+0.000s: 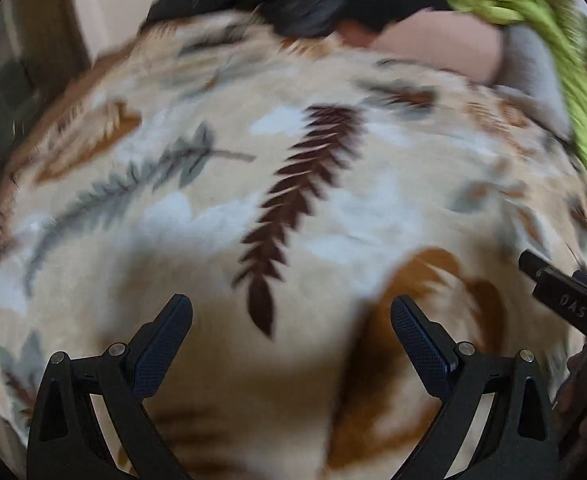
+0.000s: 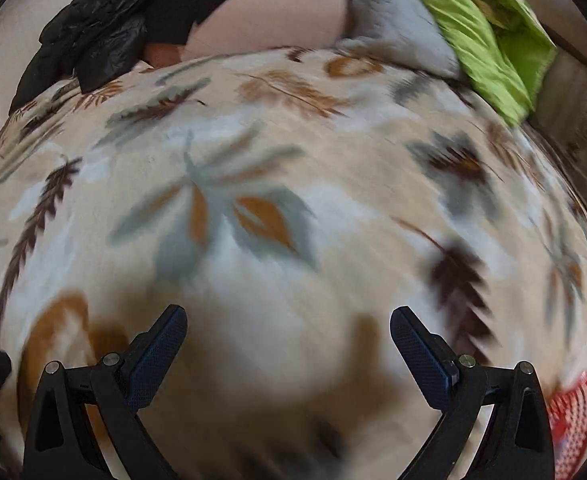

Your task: Collect trash

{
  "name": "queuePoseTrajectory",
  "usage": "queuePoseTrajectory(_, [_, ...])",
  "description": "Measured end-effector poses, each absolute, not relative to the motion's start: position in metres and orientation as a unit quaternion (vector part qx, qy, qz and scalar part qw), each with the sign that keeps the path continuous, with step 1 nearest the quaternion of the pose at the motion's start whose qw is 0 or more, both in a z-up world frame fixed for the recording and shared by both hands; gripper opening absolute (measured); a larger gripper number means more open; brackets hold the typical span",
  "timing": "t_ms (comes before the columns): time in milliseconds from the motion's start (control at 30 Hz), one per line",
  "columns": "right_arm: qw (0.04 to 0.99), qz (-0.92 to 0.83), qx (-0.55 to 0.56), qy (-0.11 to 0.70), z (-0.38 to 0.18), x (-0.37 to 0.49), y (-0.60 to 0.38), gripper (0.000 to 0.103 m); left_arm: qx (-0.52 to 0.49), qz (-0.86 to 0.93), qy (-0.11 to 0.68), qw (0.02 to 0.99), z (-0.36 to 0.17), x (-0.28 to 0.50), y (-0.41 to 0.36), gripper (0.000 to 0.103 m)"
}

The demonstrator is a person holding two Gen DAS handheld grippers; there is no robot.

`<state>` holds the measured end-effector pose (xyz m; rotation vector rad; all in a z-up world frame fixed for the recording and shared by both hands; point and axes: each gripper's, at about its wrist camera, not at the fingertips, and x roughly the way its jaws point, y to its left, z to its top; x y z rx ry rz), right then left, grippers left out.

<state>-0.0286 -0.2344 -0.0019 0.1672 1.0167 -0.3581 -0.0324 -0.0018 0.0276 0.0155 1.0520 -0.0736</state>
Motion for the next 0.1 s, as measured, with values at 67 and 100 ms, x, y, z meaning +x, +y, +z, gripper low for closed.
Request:
queuePoseTrajectory(67, [0.85,-0.168,0.067,0.495,-0.013,-0.007,-0.227,0.103,0.019,-0.006,0.498,0.867,0.018,-0.019,0.002,0.099])
queuePoseTrajectory(100, [0.846,-0.168,0.063,0.503,-0.019,-0.002,-0.224,0.103,0.027,-0.004,0.486,0.874,0.018,-0.016,0.001,0.099])
